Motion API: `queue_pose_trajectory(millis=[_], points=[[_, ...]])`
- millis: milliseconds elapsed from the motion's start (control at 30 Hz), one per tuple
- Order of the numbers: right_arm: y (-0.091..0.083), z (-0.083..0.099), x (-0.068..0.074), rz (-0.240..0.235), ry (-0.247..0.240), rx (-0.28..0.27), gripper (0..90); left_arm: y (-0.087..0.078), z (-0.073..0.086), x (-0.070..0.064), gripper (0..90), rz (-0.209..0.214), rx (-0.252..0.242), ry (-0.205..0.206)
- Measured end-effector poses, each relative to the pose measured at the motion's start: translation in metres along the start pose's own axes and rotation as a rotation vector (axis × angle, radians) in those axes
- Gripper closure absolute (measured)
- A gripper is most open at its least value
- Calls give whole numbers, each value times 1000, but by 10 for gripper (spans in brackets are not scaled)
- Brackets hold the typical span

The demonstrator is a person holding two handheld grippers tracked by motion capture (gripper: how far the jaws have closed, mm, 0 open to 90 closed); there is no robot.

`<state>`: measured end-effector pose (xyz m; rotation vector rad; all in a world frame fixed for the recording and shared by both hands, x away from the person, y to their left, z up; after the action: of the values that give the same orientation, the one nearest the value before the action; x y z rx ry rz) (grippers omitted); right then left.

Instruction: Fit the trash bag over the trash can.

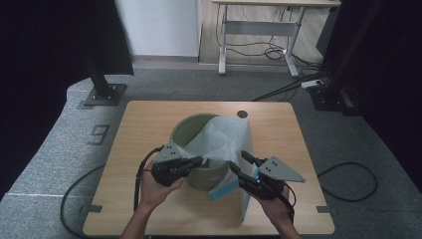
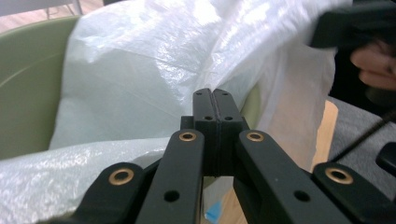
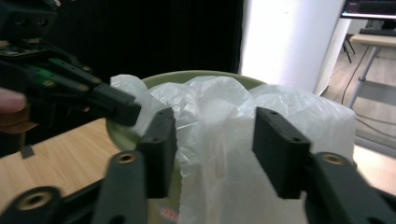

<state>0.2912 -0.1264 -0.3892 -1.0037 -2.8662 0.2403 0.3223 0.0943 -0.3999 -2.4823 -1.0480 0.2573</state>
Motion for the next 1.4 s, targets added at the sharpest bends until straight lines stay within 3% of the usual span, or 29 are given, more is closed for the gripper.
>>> queue_pose_trajectory(millis=[100,200,467,700,833,900,967,1033,1167,1200,1333,1400], points=[[-13,12,3,6,45,-10,387,-1,-1,5,899,-12,-6,-32],[-15,22,6,12,45,6,362,-2,-1,8,899,-22,-8,-43],[2,71,12,62,137,16,291,-4,-1,18,899,-41,-7,-63],[18,84,8,90,132,55,285,-2,1,18,898,-33,0,-70],[24,85,5,84,178,48,292,-1,1,17,898,-28,2,-73],[26,82,8,75,182,38,315,0,1,17,898,-27,3,-72],[29,82,9,108,153,56,376,0,2,16,898,-25,4,-73],[30,82,8,110,157,58,418,-1,1,16,898,-24,2,-71],[31,82,6,89,140,52,688,-2,2,15,898,-15,-4,-64],[31,81,6,102,109,53,779,-2,2,14,898,-13,-4,-57],[26,78,1,151,83,43,877,-3,2,13,898,-9,-5,-53],[20,74,-3,177,67,26,885,-3,2,13,898,-9,-6,-50]])
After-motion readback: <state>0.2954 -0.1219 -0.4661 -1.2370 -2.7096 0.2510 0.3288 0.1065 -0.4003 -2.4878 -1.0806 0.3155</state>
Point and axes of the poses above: each handheld gripper's, and its own axes: y roughly forward along the jaws, z roughly out of its underside, x roughly to its left, the point moved 5 cm from there along y, roughly forward along the jaws, and after that the axes turned 12 degrees about -z, right-handed, at the moved point
